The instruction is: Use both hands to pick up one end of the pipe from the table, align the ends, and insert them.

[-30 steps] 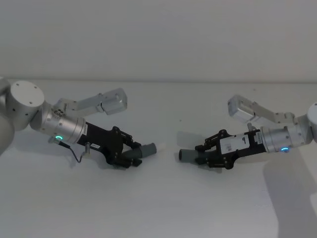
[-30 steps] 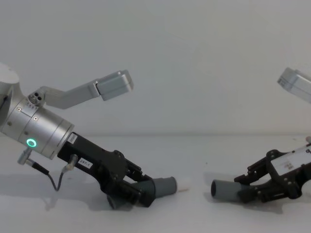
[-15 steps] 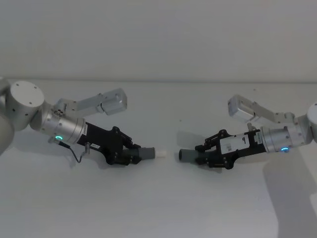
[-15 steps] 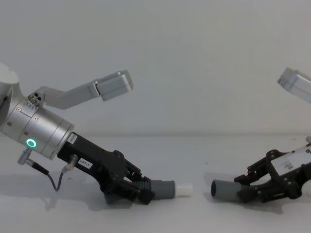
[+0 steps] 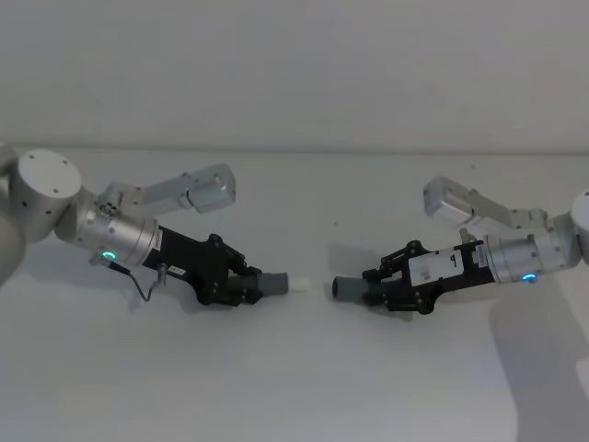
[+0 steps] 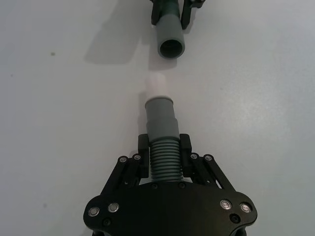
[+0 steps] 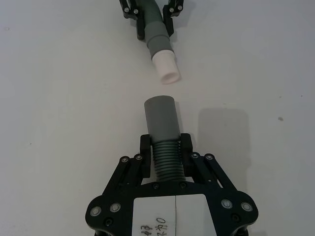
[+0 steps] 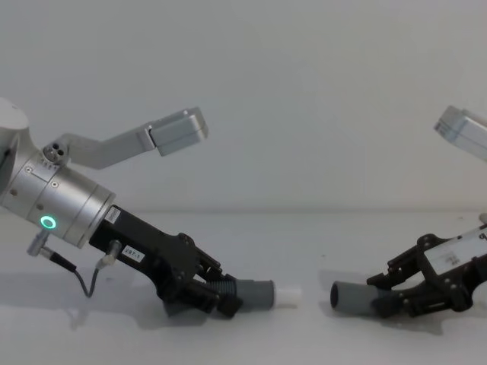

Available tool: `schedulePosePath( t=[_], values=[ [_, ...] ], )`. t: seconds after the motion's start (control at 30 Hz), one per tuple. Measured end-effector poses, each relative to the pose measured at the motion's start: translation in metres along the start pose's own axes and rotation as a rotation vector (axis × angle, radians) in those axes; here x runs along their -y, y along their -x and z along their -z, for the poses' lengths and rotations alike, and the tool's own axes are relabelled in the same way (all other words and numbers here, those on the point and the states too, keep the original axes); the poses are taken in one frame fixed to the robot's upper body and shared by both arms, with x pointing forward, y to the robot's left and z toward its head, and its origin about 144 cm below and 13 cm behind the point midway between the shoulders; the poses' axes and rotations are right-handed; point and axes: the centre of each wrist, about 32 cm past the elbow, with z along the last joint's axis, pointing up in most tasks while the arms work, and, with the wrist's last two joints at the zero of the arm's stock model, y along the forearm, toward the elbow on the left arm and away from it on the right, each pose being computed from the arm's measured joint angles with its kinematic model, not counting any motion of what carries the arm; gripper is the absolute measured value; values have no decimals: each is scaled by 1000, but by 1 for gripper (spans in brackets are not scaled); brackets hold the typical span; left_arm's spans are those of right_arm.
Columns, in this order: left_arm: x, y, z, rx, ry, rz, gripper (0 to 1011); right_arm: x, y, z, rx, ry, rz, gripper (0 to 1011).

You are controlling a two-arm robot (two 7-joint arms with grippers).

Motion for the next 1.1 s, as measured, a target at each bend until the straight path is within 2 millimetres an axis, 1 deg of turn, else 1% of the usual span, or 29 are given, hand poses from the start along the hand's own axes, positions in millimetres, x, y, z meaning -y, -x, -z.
schedulePosePath(
  t=[0.17,0.5,0.63,0.73,0.93,0.97,1.1],
  values=[
    [-3,1,-4,25,23,-5,347,2,2,-4,18,12,12,337],
    [-22,3,-31,129,119,-14,347,11,8,-23,96,47,72,337],
    [-30,3,-42,173,145,-11,347,16,11,-34,136,60,101,337],
    [-37,3,-52,211,152,-4,347,22,14,-47,176,79,137,337],
    [-44,3,-61,253,141,14,347,30,18,-66,230,108,186,337],
    [-45,3,-62,257,138,17,347,30,18,-66,230,108,186,337],
    [-47,2,-64,274,119,31,347,34,22,-76,259,131,220,337]
  ],
)
